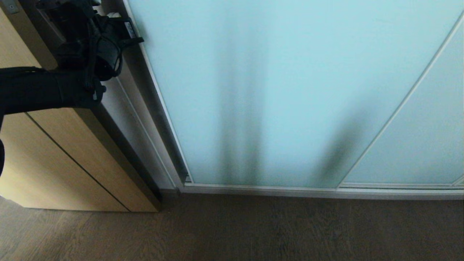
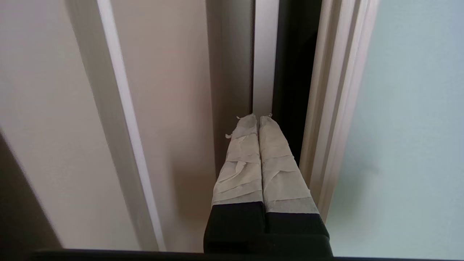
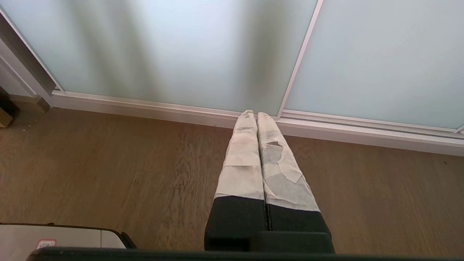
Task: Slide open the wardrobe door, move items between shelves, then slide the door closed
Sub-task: Open the door
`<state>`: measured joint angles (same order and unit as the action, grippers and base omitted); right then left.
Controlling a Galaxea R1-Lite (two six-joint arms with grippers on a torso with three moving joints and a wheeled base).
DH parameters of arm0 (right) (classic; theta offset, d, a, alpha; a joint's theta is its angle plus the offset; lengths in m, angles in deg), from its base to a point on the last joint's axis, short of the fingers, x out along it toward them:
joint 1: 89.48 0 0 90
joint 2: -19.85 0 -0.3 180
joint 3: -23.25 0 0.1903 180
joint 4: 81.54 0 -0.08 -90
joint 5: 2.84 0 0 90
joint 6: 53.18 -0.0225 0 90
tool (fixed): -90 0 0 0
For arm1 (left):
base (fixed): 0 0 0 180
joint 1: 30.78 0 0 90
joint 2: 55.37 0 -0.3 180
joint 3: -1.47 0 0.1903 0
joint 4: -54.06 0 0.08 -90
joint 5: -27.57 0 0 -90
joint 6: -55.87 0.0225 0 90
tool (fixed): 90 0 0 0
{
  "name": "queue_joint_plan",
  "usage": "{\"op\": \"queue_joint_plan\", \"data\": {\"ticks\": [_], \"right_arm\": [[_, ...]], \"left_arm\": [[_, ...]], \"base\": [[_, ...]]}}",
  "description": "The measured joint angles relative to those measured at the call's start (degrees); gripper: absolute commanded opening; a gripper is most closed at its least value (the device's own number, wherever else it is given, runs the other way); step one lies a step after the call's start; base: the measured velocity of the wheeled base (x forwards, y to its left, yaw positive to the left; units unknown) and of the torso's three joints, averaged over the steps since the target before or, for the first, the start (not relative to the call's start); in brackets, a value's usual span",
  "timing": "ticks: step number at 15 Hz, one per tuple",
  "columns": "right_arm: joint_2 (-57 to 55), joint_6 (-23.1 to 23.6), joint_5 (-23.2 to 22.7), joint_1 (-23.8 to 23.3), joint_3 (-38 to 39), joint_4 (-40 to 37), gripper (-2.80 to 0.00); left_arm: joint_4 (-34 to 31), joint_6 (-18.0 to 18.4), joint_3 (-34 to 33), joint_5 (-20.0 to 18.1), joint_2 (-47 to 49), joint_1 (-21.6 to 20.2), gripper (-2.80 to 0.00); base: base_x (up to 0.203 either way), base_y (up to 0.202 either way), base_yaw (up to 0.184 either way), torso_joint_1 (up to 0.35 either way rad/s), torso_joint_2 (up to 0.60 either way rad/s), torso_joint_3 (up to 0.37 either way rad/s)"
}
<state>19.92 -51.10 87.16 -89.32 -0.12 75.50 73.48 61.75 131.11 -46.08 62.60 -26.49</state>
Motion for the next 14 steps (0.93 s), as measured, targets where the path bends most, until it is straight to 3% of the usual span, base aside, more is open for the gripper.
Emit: {"op": "queue_joint_plan", "data": {"ticks": [3,14], "right_arm": [[0.0,0.0,0.0,0.0,0.0,0.0,-2.8],[0.0,0.0,0.0,0.0,0.0,0.0,-2.8]], "left_arm": [[-3.1,-1.0,3.3,-0.3,0.9,0.6,-2.8],[-2.8,-1.2,4.3,-0.5,2.2,5.5,-2.8]], "base": [[0.0,0.0,0.0,0.0,0.0,0.0],[0.0,0.0,0.0,0.0,0.0,0.0]]}}
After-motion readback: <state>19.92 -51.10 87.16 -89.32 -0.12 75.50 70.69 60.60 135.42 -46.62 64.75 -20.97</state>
